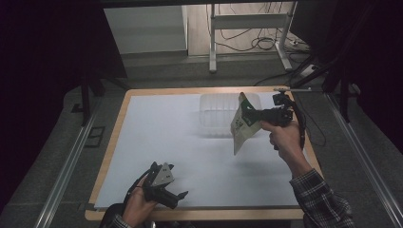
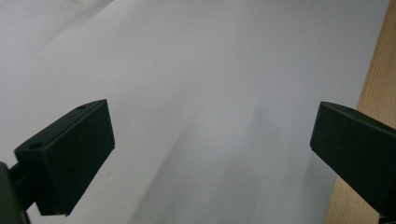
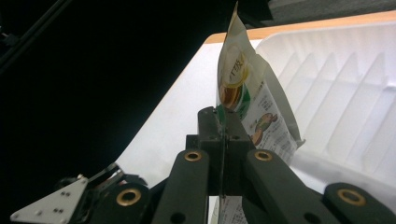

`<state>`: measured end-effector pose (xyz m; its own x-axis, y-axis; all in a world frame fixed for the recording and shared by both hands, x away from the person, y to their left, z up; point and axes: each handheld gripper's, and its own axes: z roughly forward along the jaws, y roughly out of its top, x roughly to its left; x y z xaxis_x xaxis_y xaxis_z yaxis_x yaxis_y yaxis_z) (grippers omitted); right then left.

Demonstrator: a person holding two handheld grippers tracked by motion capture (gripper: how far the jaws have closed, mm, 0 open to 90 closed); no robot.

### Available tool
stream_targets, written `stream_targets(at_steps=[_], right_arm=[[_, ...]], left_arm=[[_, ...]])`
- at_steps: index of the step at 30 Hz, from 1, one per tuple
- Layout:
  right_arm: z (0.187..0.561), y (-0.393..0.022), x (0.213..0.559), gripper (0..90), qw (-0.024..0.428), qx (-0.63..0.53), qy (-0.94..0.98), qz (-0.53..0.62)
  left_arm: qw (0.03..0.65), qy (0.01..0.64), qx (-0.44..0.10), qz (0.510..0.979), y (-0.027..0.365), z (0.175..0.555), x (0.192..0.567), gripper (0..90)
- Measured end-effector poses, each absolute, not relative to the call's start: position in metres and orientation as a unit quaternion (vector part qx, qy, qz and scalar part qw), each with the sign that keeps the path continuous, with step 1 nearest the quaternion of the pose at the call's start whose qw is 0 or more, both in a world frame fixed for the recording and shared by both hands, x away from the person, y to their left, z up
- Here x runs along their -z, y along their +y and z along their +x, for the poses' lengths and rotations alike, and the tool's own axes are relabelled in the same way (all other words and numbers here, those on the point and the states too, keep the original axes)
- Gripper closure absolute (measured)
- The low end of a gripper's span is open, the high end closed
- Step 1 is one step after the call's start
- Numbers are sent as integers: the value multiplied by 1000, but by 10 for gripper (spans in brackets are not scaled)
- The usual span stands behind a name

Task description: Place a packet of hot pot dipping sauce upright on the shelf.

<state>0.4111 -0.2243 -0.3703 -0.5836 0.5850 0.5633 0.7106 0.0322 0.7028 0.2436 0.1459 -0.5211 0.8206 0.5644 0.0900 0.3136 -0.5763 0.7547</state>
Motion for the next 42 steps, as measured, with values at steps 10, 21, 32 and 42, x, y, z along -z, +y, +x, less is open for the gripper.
stream_targets(at_steps=[10,21,32,42], right_arm=[[432,-222,368,891,41,525,-713,-463],[456,-217,373,890,36,527,-702,-478],[477,-210,373,891,20,533,-690,-489],[495,-206,372,891,9,533,-683,-499]], left_arm=[[388,253,-163,871,147,244,521,0],[388,252,-163,871,147,244,520,0],[389,252,-163,871,147,244,521,0],[387,251,-163,872,146,243,521,0]])
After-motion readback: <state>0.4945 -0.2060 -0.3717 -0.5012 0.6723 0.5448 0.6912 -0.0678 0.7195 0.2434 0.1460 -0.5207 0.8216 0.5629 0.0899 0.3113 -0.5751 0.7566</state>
